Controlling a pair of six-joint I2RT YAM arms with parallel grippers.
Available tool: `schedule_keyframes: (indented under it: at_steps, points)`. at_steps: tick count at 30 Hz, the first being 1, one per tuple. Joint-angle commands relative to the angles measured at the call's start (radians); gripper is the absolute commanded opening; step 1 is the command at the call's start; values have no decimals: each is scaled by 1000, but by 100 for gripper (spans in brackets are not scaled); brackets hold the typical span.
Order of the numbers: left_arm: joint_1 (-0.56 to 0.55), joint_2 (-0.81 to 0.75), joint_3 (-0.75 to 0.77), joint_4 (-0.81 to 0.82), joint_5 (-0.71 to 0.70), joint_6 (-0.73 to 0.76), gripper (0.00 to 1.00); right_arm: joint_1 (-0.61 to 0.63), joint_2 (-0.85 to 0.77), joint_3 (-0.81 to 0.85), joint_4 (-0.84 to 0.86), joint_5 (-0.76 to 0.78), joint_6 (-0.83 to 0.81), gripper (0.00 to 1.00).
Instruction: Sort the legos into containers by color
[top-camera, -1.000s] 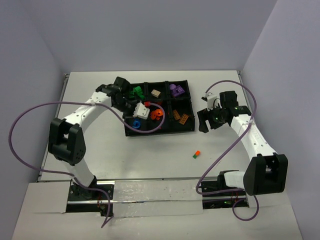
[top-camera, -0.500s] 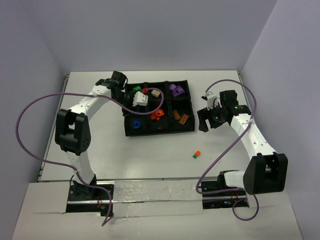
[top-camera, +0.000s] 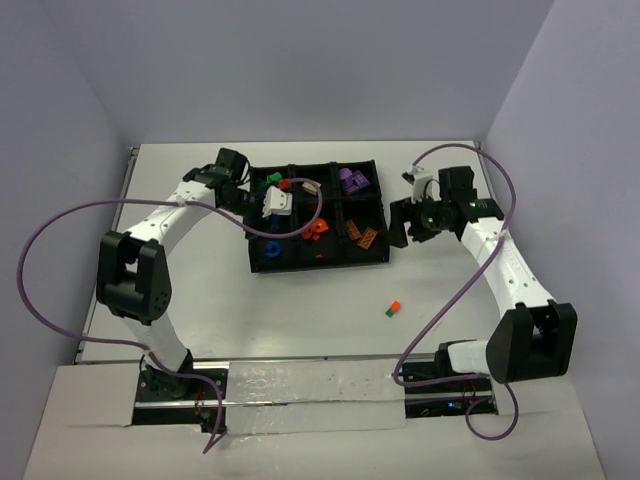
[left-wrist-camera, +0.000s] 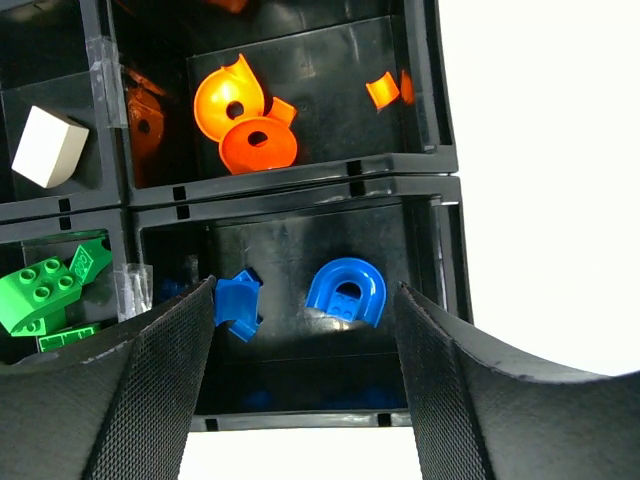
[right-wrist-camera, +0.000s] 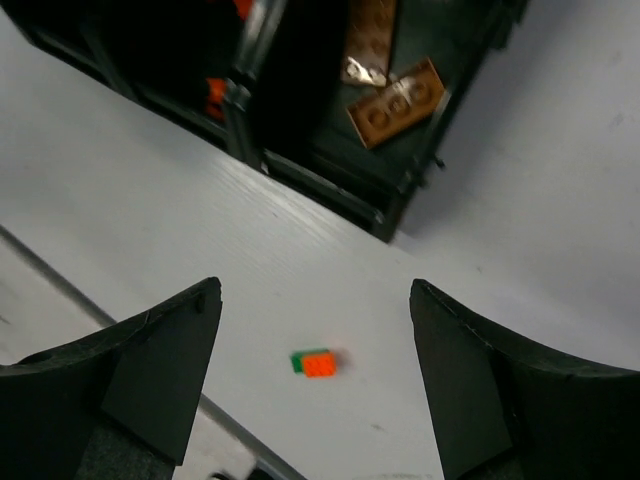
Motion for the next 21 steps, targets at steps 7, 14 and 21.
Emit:
schedule_keyframes:
  at_steps: [7,14,21]
  points:
    - [16,-97,-82,139,77,-114,82,244,227,292,216,-63,332,88]
    - [46,-113,-87,221,133,-284,85,367,388,410,405,-50,515,96]
    - [55,-156,-127,269,158,-365,87,437,492,459,513,-13,574,96]
